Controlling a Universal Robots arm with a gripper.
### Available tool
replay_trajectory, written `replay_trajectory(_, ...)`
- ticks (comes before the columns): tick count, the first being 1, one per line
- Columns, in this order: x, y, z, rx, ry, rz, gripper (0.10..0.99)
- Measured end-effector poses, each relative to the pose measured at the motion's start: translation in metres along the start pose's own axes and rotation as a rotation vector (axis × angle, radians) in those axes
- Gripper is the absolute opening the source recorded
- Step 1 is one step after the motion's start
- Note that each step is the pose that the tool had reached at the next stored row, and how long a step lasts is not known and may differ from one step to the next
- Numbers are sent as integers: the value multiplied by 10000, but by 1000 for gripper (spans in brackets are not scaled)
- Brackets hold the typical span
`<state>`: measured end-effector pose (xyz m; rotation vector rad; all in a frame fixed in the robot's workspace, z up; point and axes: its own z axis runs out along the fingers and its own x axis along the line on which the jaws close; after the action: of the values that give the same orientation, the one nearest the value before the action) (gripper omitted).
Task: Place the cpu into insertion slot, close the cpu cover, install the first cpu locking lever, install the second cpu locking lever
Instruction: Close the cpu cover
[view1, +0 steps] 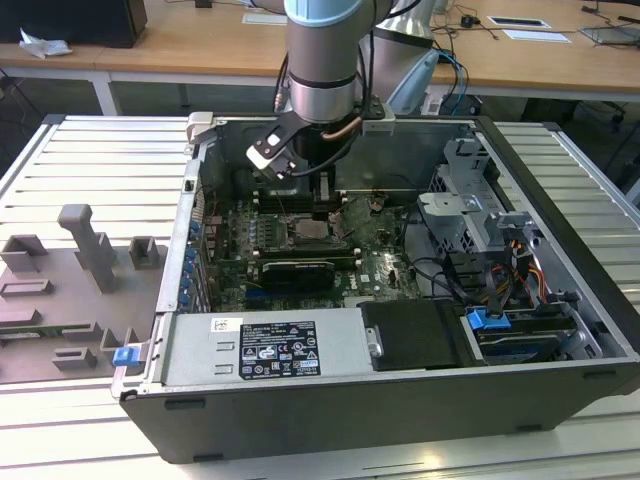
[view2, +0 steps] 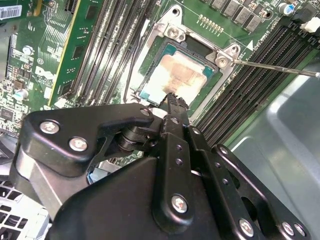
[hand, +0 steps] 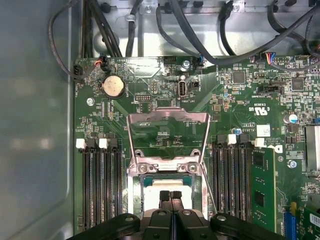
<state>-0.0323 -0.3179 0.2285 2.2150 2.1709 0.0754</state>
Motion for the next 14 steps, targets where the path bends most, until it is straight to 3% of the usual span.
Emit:
replay_trajectory(9, 1, 22, 1, 0, 0, 3, 106)
replay_trajectory(14, 1, 26, -43, 0, 0, 1, 106)
